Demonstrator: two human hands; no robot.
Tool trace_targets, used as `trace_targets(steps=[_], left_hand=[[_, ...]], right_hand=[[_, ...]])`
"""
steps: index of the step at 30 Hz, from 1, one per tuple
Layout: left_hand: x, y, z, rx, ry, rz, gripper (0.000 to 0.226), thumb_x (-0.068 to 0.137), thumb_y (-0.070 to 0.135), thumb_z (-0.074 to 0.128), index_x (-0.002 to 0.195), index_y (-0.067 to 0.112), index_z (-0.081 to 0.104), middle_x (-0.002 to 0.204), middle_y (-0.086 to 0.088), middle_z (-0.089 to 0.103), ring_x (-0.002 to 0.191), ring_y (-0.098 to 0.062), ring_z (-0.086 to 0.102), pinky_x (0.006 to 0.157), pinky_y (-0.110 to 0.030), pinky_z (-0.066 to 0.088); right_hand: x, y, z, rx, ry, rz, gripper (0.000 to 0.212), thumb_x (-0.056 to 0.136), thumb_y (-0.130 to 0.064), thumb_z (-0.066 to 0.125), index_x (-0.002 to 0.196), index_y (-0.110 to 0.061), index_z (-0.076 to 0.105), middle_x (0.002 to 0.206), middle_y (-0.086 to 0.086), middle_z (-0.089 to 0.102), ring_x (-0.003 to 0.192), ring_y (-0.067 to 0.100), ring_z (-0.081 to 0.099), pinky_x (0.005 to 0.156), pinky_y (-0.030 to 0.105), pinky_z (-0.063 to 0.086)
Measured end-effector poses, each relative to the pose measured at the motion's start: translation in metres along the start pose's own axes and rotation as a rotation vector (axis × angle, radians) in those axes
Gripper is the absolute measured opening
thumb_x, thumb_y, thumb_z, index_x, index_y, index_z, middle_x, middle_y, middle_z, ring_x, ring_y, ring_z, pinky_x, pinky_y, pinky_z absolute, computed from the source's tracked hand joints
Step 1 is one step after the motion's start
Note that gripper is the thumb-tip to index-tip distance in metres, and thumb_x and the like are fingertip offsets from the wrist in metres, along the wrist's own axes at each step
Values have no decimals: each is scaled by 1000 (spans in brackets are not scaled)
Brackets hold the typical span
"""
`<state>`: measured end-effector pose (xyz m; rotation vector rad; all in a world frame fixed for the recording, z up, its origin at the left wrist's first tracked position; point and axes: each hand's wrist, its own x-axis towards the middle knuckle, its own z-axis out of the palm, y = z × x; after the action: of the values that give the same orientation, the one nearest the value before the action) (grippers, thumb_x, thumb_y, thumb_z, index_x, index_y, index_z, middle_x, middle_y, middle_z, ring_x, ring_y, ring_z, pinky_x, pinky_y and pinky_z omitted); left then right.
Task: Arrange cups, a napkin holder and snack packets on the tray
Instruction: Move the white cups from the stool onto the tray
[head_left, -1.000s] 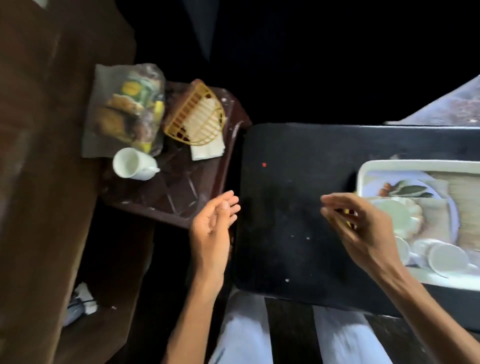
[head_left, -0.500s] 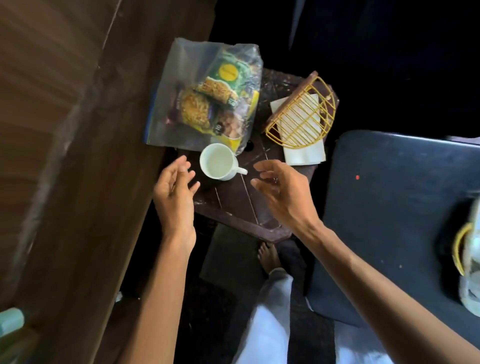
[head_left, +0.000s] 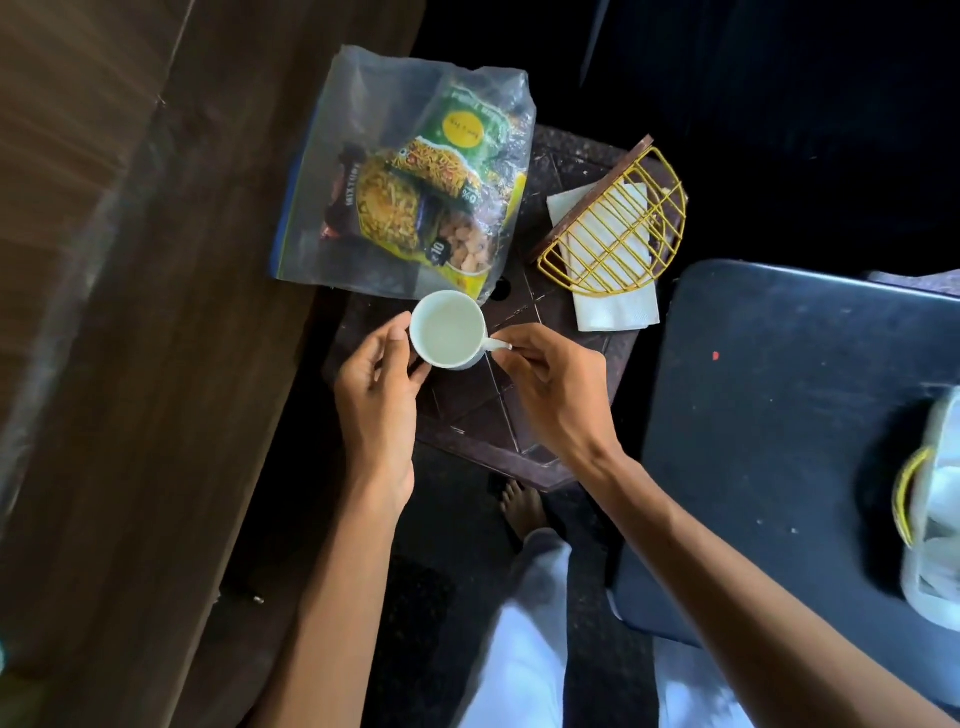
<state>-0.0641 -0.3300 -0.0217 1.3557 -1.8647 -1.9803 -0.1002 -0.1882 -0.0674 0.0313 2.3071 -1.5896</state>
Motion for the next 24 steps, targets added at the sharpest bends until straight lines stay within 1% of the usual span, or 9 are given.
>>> trace_targets(steps=[3,5,11,13,15,18,19,22,24], left_hand=[[-27,1,12,-29,-23,13,23,106,17,48,118,15,68,124,-7,70,123,-22,66,97,-28,58],[-51,-1,25,-46,-43,13,24,106,16,48,117,13,68,118,-3,73,121,-20,67,95,-25,58],[-146,-22,85,-56,-181,7,23,105,13,48,110,16,71,101,8,79,108,-9,73,85,-20,59],[-180,-34,114,-55,-254,0,23,105,11,48,108,16,70,98,12,80,103,-7,74,86,-20,59],[-212,-46,146,-28,-314,-2,23,105,9,48,107,14,70,99,10,79,101,-7,74,87,-23,60],[-258,-62,198,32,-425,-18,23,105,9,49,107,12,71,111,-4,75,102,-11,74,88,-28,58],[-271,-66,215,50,-470,-34,23,105,9,49,107,14,72,112,-4,75,102,-12,73,88,-29,58],[-303,-76,258,92,-560,-61,23,104,13,51,104,22,73,103,12,76,99,-5,72,84,-28,60],[-315,-82,278,103,-571,-60,22,104,15,52,107,20,73,102,11,76,97,-4,72,82,-27,61]], right_hand=[[-16,2,-23,18,26,-10,12,91,-10,70,102,-14,75,86,-11,73,81,-10,68,72,8,52],[-32,6,-46,0,47,-12,11,91,-12,70,102,-14,74,86,-6,75,79,0,70,69,14,54],[-95,30,-144,46,177,80,13,87,-14,76,99,-7,75,91,-1,78,85,5,74,74,10,53],[-116,42,-188,27,222,117,12,88,-12,75,99,-8,75,92,-4,78,86,3,74,77,12,54],[-135,55,-236,-2,254,157,9,88,-12,74,98,-12,75,92,-13,78,86,-1,73,78,15,55],[-162,76,-314,-109,329,176,17,88,-10,73,92,-26,74,83,-33,72,78,-14,67,70,2,46],[-170,84,-339,-131,361,187,18,88,-9,73,92,-27,73,81,-34,71,76,-15,66,68,1,45],[-187,111,-406,-184,461,210,16,87,-9,73,91,-25,72,85,-24,74,75,-19,64,64,-2,42],[-194,130,-441,-231,508,221,16,88,-10,73,91,-25,71,86,-20,72,75,-21,62,63,-3,41]])
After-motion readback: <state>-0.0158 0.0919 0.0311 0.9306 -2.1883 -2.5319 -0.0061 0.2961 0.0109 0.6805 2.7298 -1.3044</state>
